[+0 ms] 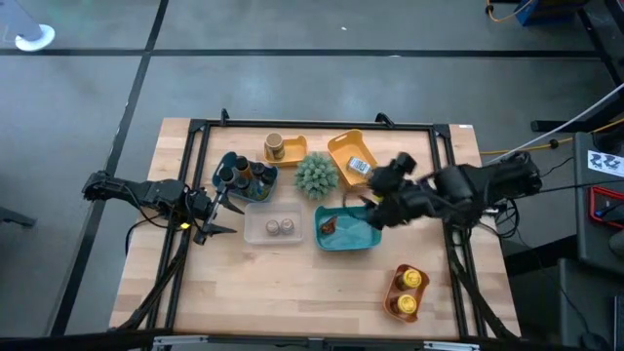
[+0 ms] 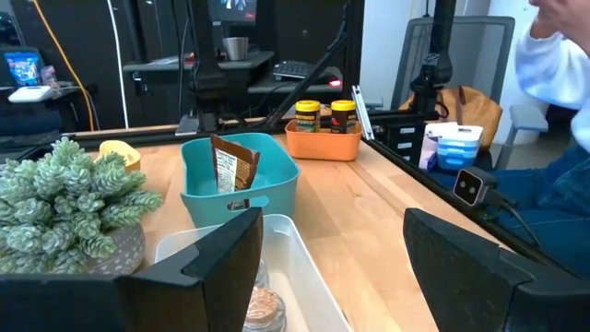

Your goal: Sort spices by type

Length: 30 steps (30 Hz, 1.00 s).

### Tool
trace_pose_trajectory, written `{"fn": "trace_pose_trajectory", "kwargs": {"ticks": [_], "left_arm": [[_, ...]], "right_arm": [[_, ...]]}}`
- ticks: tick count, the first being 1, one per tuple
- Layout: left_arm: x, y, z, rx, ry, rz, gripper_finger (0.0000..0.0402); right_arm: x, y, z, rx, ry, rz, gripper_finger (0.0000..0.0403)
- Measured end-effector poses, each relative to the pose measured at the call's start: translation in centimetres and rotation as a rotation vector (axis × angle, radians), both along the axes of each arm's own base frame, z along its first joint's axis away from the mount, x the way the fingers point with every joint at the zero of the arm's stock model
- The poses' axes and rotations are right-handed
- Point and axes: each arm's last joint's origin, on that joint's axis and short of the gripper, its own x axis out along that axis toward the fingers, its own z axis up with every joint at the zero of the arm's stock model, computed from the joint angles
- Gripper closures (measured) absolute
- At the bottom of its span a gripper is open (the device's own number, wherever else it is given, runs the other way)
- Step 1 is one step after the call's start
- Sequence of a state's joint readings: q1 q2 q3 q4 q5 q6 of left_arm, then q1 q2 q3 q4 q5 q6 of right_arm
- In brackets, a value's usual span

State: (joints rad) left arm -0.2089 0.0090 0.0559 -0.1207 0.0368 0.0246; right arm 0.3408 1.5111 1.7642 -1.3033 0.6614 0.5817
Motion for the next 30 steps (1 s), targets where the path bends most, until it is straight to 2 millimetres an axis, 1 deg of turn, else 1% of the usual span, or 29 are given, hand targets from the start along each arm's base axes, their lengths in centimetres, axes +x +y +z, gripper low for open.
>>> {"fn": "trace_pose_trajectory", "kwargs": {"ticks": [4,8,10,13,15,18,23,30], "left_arm": [[0.0,0.0,0.0,0.002,-0.001,0.000,0.0150],[0.0,0.0,0.0,0.003,-0.001,0.000,0.0150],[0.0,0.0,0.0,0.001,0.000,0.000,0.0150],[0.0,0.0,0.0,0.002,-0.001,0.000,0.0150],[0.0,0.0,0.0,0.002,-0.001,0.000,0.0150],[0.0,0.0,0.0,0.002,-0.001,0.000,0.0150],[0.0,0.0,0.0,0.001,0.000,0.000,0.0150],[0.0,0.0,0.0,0.003,-0.002,0.000,0.0150]], "right_arm": [[1.9,-1.9,-0.8,0.029,0.005,0.084,0.0059],[2.8,-3.4,-1.8,0.040,0.029,0.119,0.0059],[2.9,-3.7,-2.2,0.044,0.045,0.117,0.0059],[2.9,-3.7,-2.7,0.036,0.070,0.136,0.0061],[2.9,-3.7,-3.3,0.025,0.082,0.150,0.0071],[2.4,-3.8,-4.0,0.025,0.062,0.168,0.0100],[0.6,-4.0,-6.0,0.012,-0.015,0.206,0.0173],[-3.7,-4.7,-9.5,0.040,-0.143,0.229,0.0278]]}}
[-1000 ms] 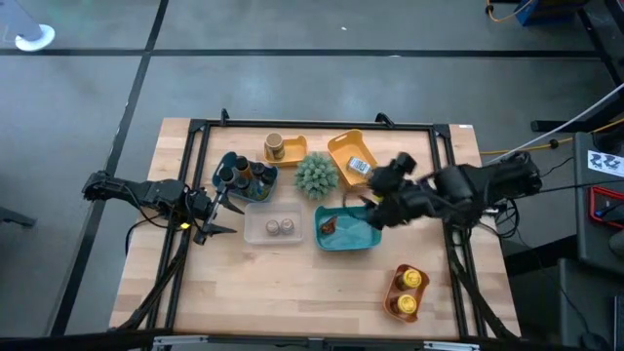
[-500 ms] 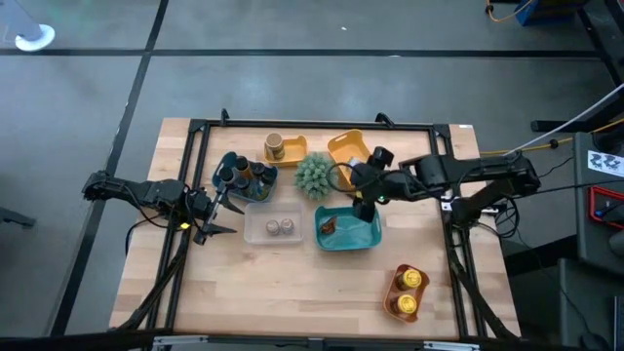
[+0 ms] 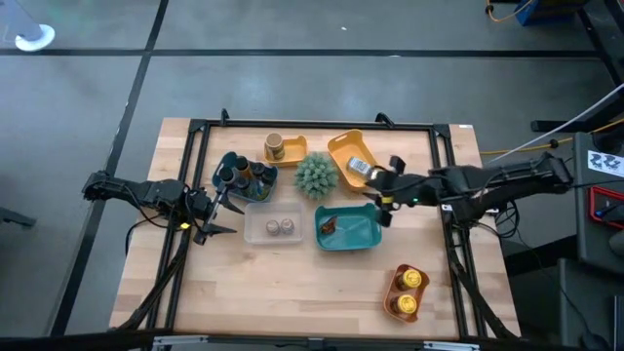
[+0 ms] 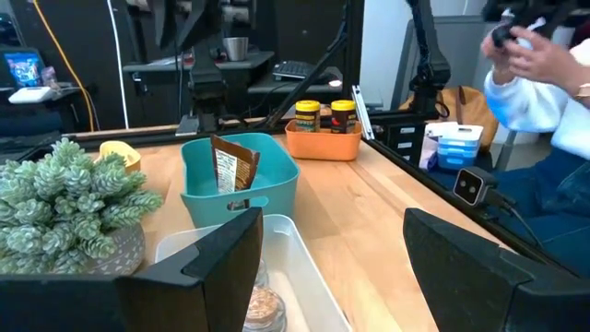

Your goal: Sort spices by type

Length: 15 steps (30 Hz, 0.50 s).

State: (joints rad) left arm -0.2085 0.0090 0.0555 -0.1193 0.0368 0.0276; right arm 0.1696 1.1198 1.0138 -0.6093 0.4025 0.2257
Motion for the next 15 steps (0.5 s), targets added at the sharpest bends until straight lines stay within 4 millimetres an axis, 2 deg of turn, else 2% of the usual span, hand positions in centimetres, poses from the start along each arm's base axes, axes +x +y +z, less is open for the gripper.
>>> {"fn": "trace_pose_trajectory", "kwargs": {"ticks": [10,15], "left_arm": [[0.0,0.0,0.0,-0.001,0.001,0.000,0.0150],[0.0,0.0,0.0,-0.002,0.001,0.000,0.0150]], "right_arm": [[-6.3,-1.0,-5.7,0.059,-0.153,0.023,0.0392],[-8.4,-1.3,-7.9,0.091,-0.205,0.032,0.0390]]}}
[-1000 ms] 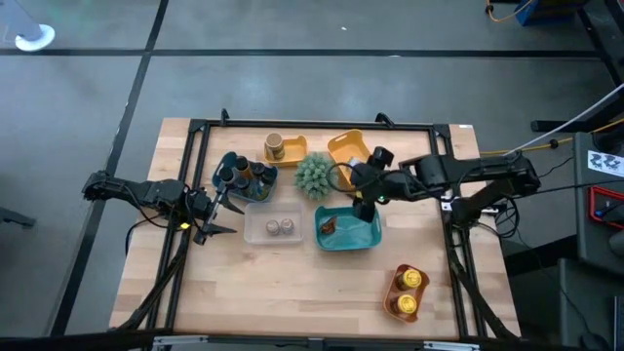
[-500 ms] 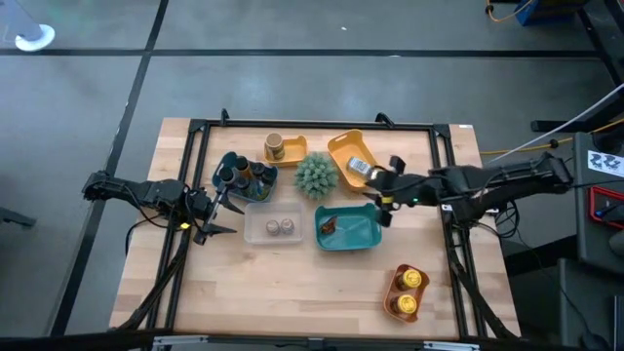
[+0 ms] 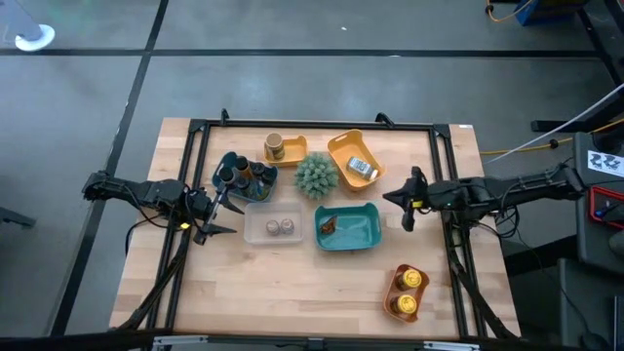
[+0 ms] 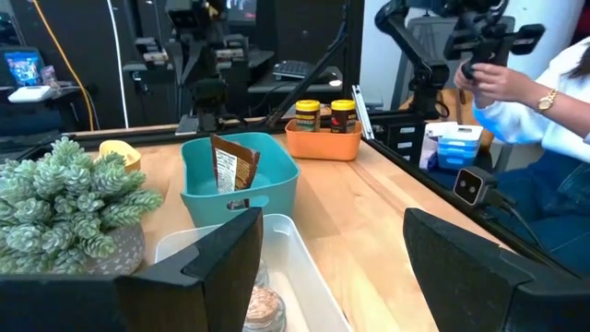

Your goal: Sort spices by type

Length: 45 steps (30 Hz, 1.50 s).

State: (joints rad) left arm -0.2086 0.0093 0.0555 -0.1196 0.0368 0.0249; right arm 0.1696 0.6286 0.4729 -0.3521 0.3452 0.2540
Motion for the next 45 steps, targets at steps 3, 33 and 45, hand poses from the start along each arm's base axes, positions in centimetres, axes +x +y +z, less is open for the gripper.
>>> {"fn": "trace_pose_trajectory", "kwargs": {"ticks": [3,33,45], "left_arm": [[0.0,0.0,0.0,0.004,-0.001,-0.001,0.0150],[0.0,0.0,0.0,0.000,-0.001,0.000,0.0150],[0.0,0.0,0.0,0.001,0.000,0.000,0.0150]], "right_arm": [[-1.4,-0.2,-0.9,0.013,-0.043,-0.004,0.0386],[-5.1,-0.1,-6.0,0.081,-0.345,0.287,0.0400],[-4.5,0.1,-6.2,0.080,-0.496,0.308,0.0399]]}}
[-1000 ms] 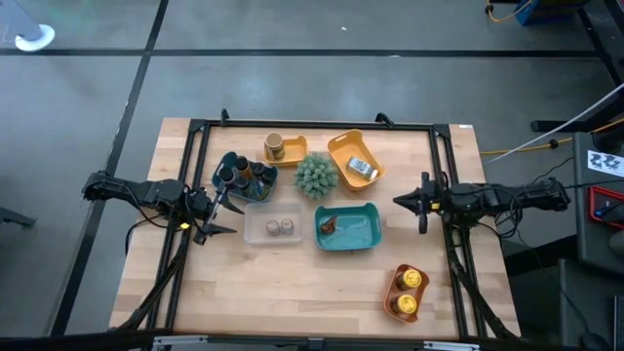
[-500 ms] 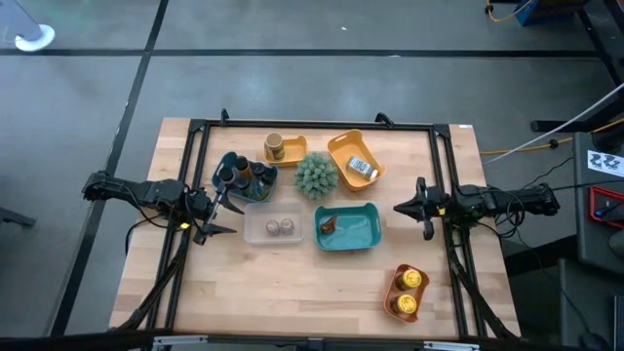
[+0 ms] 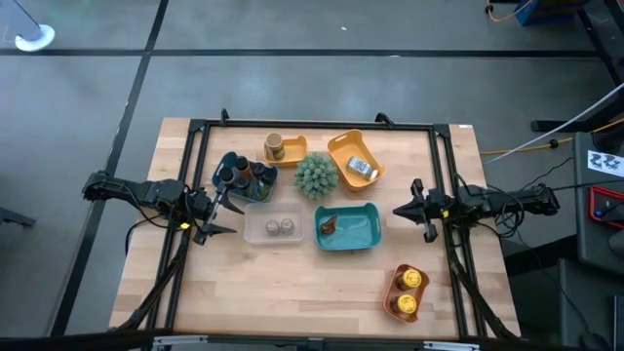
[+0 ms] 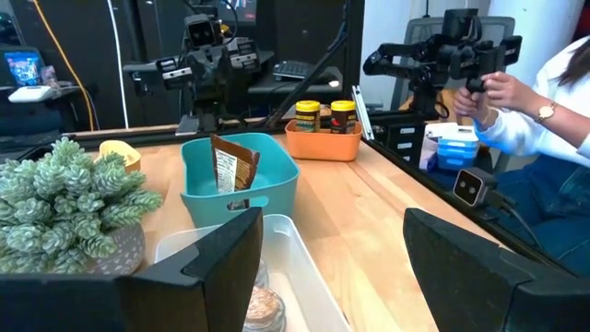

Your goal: Sort spices by type

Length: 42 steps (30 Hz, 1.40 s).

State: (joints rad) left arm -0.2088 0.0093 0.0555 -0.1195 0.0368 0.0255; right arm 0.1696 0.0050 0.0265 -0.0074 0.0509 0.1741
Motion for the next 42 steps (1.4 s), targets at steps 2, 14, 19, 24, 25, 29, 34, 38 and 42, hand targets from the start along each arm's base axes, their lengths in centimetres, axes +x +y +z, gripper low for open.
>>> {"fn": "trace_pose_trajectory", "kwargs": {"ticks": [2,14,19,24,25,29,34,38,42], "left_arm": [[0.00,0.00,0.00,0.000,0.000,0.000,0.0150],[0.00,0.00,0.00,0.002,-0.001,0.000,0.0150],[0.00,0.00,0.00,0.001,-0.001,0.001,0.0150],[0.00,0.00,0.00,-0.001,0.000,0.000,0.0150],[0.00,0.00,0.01,0.001,-0.001,0.000,0.0150],[0.00,0.00,0.00,-0.001,0.000,0.001,0.0150],[0.00,0.00,0.00,-0.001,0.000,0.001,0.0150],[0.00,0.00,0.01,0.002,-0.001,0.001,0.0150],[0.00,0.00,0.00,0.002,-0.001,0.000,0.0150]], "right_arm": [[0.03,0.00,-0.04,-0.005,-0.001,0.000,0.0397],[0.06,0.07,-0.20,-0.112,0.000,0.019,0.0394],[0.06,0.07,-0.21,-0.114,-0.001,0.019,0.0394],[0.07,0.07,-0.15,-0.112,-0.011,0.018,0.0393],[0.07,0.07,-0.16,-0.112,-0.011,0.018,0.0393],[0.07,0.07,-0.15,-0.112,-0.012,0.019,0.0393],[0.07,0.07,-0.15,-0.112,-0.013,0.019,0.0393],[0.07,0.07,-0.15,-0.112,-0.013,0.019,0.0393],[0.07,0.07,-0.15,-0.112,-0.013,0.019,0.0393]]}}
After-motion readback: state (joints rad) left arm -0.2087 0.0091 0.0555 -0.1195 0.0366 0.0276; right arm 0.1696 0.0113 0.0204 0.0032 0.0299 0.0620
